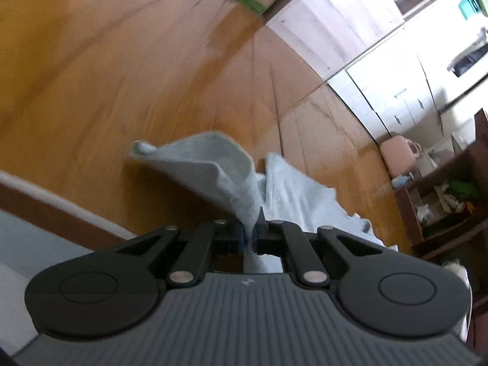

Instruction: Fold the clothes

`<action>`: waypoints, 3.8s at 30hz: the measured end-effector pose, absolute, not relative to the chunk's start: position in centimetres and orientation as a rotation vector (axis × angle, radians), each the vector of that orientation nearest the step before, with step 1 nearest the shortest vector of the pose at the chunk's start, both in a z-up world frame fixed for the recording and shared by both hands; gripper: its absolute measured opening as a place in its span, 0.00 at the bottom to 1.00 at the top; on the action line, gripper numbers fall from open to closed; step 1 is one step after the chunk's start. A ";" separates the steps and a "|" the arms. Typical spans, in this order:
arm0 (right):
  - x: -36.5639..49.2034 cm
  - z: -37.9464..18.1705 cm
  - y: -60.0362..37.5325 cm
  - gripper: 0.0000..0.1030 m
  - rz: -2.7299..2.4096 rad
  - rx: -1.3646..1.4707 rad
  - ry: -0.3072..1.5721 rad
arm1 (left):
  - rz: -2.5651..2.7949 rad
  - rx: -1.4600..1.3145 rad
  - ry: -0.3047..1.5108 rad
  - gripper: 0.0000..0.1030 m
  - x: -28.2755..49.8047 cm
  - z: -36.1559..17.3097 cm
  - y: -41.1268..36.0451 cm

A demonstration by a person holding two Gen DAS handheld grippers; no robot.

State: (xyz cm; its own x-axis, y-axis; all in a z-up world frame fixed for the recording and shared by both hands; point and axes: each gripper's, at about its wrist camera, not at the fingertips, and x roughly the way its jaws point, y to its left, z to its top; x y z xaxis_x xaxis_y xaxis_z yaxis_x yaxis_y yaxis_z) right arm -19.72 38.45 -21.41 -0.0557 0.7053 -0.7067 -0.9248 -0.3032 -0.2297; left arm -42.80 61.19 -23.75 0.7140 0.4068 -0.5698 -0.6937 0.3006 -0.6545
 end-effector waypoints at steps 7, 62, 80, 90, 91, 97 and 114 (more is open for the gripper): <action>-24.0 -16.7 38.0 0.09 1.915 -0.679 0.463 | 0.873 -0.996 0.124 0.04 -52.8 -19.1 57.5; 6.3 -21.7 19.1 0.04 1.115 -0.149 0.948 | 0.167 -0.325 0.779 0.54 -24.2 -21.3 35.6; 7.1 -23.4 17.2 0.02 1.040 -0.187 0.970 | 0.196 -0.299 1.002 0.51 -25.1 -24.1 35.5; 8.5 -23.9 17.1 0.04 1.036 -0.165 1.045 | 0.309 -0.349 1.009 0.21 -26.6 -23.5 36.1; 8.4 -24.4 17.1 0.09 1.013 -0.191 1.049 | 0.317 -0.359 1.009 0.22 -26.7 -23.6 36.2; 9.1 -23.8 14.6 0.20 0.954 -0.178 1.022 | 0.369 -0.417 1.007 0.66 -27.2 -24.3 36.8; 6.2 -25.1 18.9 0.22 1.059 -0.027 1.100 | 0.454 -0.517 0.815 0.04 -28.9 -22.7 38.3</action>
